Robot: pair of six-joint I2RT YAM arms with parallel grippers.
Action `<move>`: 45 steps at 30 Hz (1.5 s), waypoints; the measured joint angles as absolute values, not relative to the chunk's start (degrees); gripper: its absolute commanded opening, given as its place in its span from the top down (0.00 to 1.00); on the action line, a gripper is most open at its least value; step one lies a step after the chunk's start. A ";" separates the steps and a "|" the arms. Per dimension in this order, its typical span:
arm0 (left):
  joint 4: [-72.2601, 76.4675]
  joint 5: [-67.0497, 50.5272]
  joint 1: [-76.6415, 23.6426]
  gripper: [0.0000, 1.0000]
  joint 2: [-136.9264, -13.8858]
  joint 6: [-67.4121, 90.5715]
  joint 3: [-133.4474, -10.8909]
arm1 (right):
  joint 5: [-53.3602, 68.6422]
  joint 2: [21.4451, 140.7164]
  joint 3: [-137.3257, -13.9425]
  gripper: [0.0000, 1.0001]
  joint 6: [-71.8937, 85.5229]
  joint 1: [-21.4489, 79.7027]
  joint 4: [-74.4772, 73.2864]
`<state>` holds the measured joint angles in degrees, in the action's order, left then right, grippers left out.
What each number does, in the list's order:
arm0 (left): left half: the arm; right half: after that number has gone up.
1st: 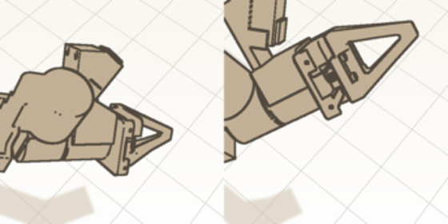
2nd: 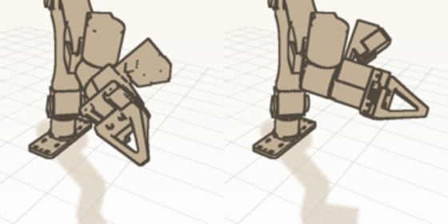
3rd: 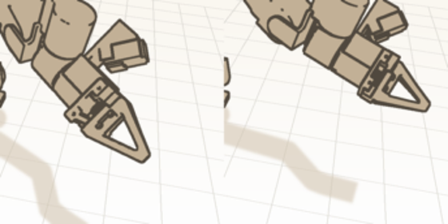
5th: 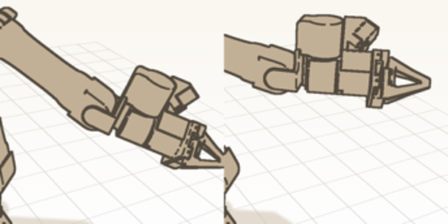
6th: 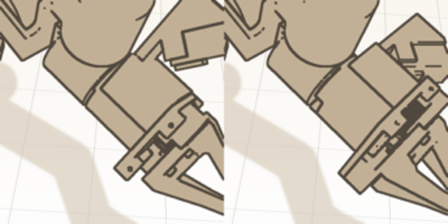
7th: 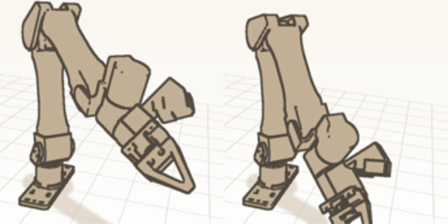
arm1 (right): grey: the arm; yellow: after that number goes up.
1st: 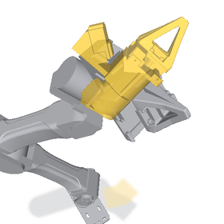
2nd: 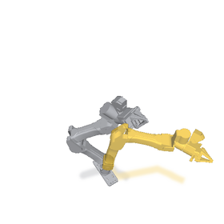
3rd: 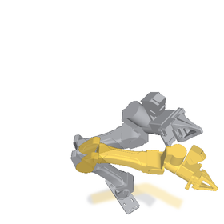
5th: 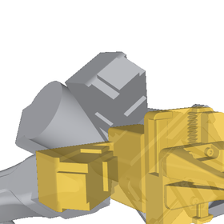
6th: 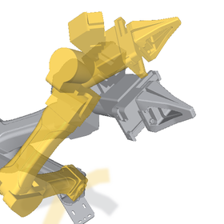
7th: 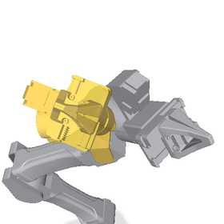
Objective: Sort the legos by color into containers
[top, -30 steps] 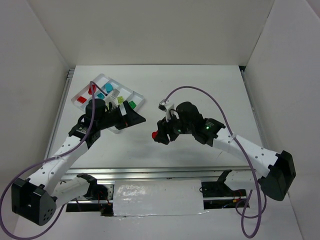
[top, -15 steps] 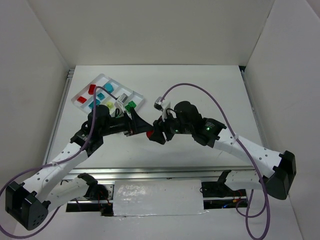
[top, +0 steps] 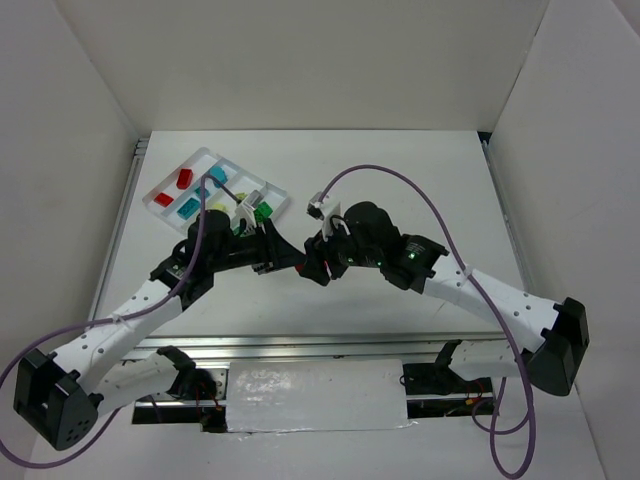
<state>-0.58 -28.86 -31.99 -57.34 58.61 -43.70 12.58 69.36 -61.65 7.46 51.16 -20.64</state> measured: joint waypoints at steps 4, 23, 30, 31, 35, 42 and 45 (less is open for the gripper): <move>-0.75 -28.77 -31.97 1.00 -58.67 58.26 -43.72 | 11.86 70.54 -61.69 0.90 7.35 51.24 -21.17; -16.78 -11.42 -23.46 1.00 -63.33 48.23 -57.78 | 5.63 64.62 -58.04 0.00 8.99 50.33 -19.11; -22.87 5.67 -7.14 1.00 -80.88 46.89 -75.66 | -2.22 56.12 -54.63 0.00 13.06 48.47 -21.50; -23.70 7.33 -4.67 1.00 -84.84 46.92 -79.29 | -2.22 55.29 -54.63 0.00 13.74 48.47 -21.50; -22.44 11.51 1.89 1.00 -102.61 46.83 -94.21 | -0.91 52.64 -53.21 0.00 15.79 48.49 -21.45; -21.19 9.89 6.87 1.00 -128.11 43.57 -118.32 | 2.42 50.17 -49.23 0.00 17.91 48.49 -21.78; -20.69 8.58 7.79 0.96 -131.41 42.19 -118.32 | 3.49 50.22 -49.17 0.00 18.17 48.49 -21.87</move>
<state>-20.69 8.58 7.79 -131.41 42.19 -118.32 3.49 50.22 -49.17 18.17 48.49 -21.87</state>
